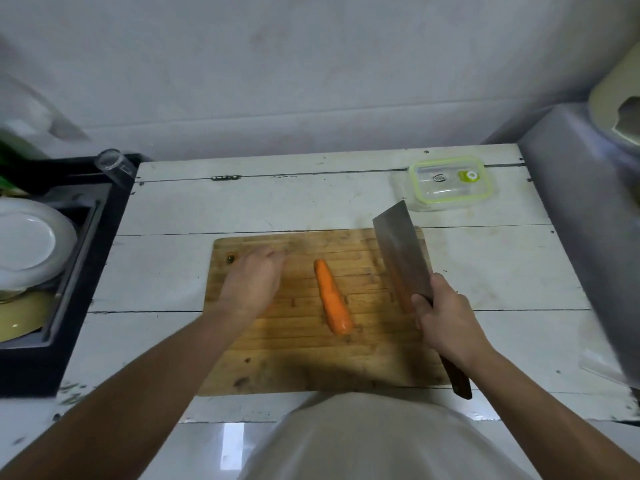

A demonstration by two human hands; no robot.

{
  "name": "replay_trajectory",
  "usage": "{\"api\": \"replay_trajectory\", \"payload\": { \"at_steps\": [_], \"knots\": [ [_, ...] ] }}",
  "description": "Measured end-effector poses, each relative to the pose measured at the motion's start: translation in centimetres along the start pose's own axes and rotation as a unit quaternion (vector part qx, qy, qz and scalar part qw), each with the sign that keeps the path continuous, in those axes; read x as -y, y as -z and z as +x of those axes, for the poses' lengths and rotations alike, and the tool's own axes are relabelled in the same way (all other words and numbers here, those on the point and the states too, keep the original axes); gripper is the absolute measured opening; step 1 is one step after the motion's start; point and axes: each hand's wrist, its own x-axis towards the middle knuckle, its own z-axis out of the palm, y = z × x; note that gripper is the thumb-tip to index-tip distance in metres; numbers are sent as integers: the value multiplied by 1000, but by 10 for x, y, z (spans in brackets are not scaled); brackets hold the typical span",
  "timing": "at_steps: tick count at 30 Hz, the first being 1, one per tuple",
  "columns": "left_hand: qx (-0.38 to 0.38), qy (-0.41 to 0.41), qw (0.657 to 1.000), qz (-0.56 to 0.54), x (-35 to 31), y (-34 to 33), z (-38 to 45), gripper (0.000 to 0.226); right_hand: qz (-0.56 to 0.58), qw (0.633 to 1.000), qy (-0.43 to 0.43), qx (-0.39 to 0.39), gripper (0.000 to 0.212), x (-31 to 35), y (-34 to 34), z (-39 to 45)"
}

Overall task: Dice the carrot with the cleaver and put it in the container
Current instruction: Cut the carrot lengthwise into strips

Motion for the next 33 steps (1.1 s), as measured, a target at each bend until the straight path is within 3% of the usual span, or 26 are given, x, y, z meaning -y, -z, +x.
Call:
{"api": "replay_trajectory", "payload": {
  "at_steps": [4,8,10,14,17,19,22,27,30,33],
  "knots": [
    [35,28,998,38,22,14,8,32,-6,1000,6,2,10,4,-2,0],
    [-33,173,984,28,54,19,4,31,-17,1000,-2,5,6,6,-3,2],
    [-49,196,979,26,59,17,-1,35,-14,1000,-3,5,5,7,-4,3],
    [-36,-6,999,-36,25,5,-11,42,-8,1000,-2,12,10,11,-7,2],
    [77,-202,976,-23,-14,-4,-8,68,-5,1000,7,15,6,13,-8,-2],
    [120,-271,955,24,-33,-7,3,68,-15,1000,12,18,5,14,-6,-6],
    [138,-311,938,71,-45,-5,23,49,-38,999,13,20,8,11,-1,-13],
    [132,-183,974,22,-68,-16,6,37,-95,995,34,25,10,2,11,-20],
    [13,-82,995,-50,-87,-27,-32,40,-177,981,66,33,24,-3,20,-22],
    [-60,6,983,-175,-104,-39,-70,31,-250,962,102,35,32,-10,24,-21]
  ]
}}
